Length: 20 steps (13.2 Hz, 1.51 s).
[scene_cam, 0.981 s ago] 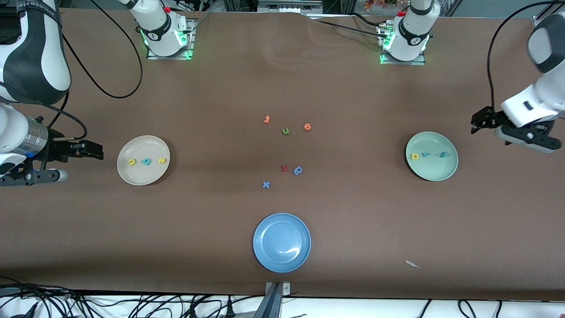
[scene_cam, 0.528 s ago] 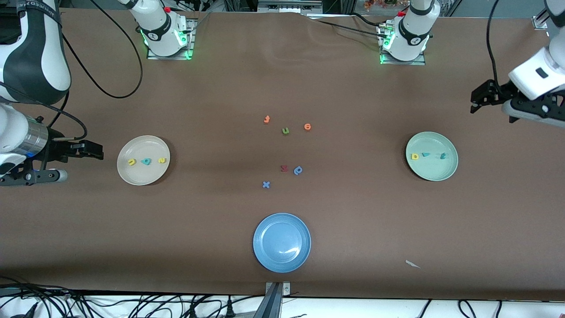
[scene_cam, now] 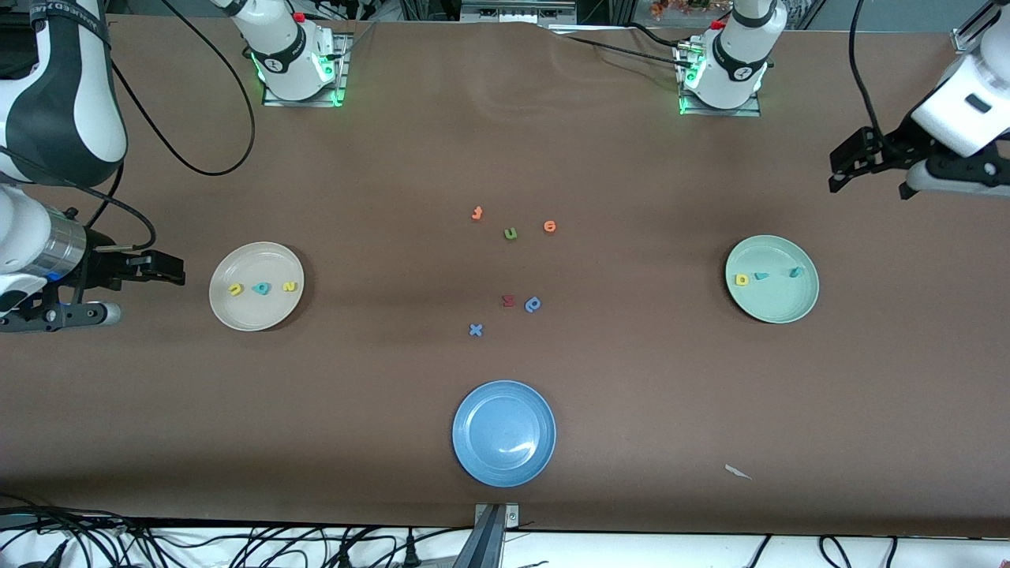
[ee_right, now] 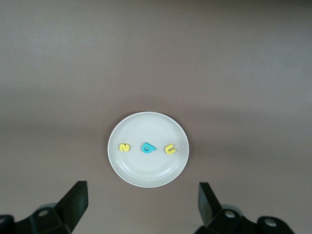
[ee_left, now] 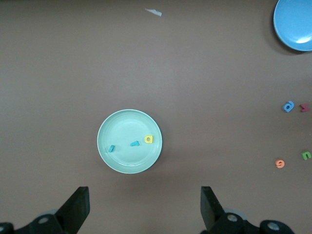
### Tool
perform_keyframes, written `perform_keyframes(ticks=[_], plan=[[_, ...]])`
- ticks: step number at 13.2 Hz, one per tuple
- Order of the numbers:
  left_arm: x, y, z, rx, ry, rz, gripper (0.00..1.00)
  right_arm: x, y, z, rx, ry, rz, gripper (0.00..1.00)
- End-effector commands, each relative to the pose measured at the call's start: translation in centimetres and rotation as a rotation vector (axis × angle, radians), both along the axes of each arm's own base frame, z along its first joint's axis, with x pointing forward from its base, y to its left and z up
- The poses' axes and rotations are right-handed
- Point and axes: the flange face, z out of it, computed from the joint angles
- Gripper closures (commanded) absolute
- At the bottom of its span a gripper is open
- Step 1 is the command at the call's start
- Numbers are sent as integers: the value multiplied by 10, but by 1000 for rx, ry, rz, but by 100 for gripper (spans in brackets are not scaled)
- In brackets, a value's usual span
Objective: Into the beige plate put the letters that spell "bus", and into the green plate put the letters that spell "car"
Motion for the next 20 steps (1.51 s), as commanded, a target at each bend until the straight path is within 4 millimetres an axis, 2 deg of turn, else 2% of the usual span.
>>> perform_keyframes(ticks=[1, 4, 7, 10, 20], plan=[[-9, -6, 26, -17, -19, -4, 0, -9, 1, 5, -3, 1, -13, 0], [15, 1, -12, -13, 55, 4, 0, -8, 1, 6, -4, -3, -14, 0], [37, -3, -6, -11, 62, 2, 0, -8, 2, 6, 17, -3, -21, 0], [35, -8, -5, -8, 99, 0, 0, -8, 3, 6, 27, 1, -85, 0], [33, -1, -7, -7, 121, 9, 0, -5, 2, 12, 45, -12, -114, 0]])
